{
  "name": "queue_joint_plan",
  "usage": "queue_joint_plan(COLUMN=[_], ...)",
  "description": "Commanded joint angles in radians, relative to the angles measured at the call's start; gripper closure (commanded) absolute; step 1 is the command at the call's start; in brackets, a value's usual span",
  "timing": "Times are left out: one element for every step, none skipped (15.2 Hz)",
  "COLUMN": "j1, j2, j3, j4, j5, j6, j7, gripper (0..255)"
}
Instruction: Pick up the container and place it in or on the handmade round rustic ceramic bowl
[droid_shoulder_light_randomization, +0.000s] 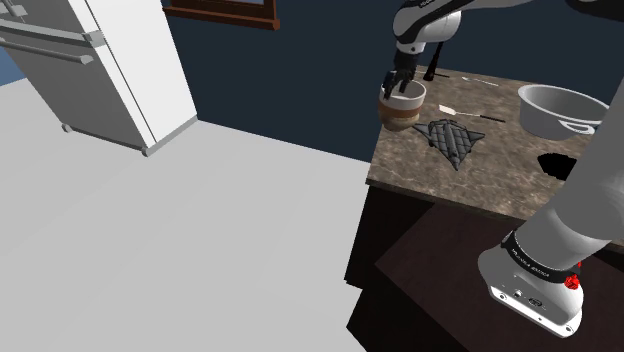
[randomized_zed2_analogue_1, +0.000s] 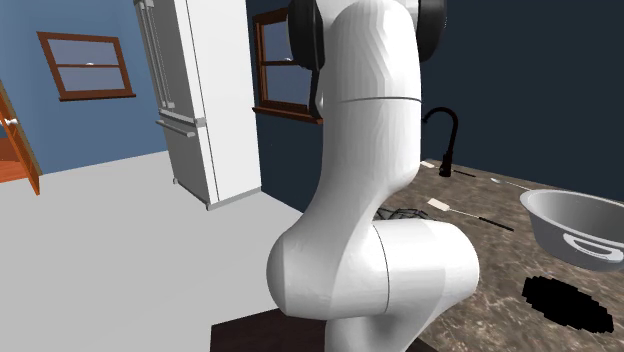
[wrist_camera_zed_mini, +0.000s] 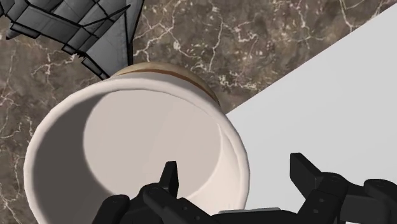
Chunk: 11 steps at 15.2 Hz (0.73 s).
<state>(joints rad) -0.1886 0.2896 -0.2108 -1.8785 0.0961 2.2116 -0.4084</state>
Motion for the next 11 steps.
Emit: queue_joint_plan(j1=[0.002,0.003,0.003,0.003,0.003,0.003,0.003,0.003,0.003,0.003,0.003], j2=[-0.024,-0.039,-0.05,-0.05,-0.051,-0.05,-0.05,-0.05,-0.05,-0.05,-0.05], j3=[-0.003,-0.004,-0.005,-0.005,-0.005,-0.005,-0.005,-0.005,-0.005,-0.005,-0.005], j4=[0.019,0.033,0.045,0.045,0.045,0.045,0.045,0.045,0.045,0.045,0.045], j5=[-0.008,-0.012,-0.016,-0.016,-0.016,-0.016,-0.016,-0.016,-0.016,-0.016,-0.016], j6=[-0.042,-0.071,-0.094,-0.094,-0.094,-0.094,-0.094,-0.094,-0.094,-0.094,-0.094], j7=[0.005,0.008,0.011,0.011,0.011,0.011,0.011,0.011,0.011,0.011,0.011], gripper=[0,0,0,0,0,0,0,0,0,0,0])
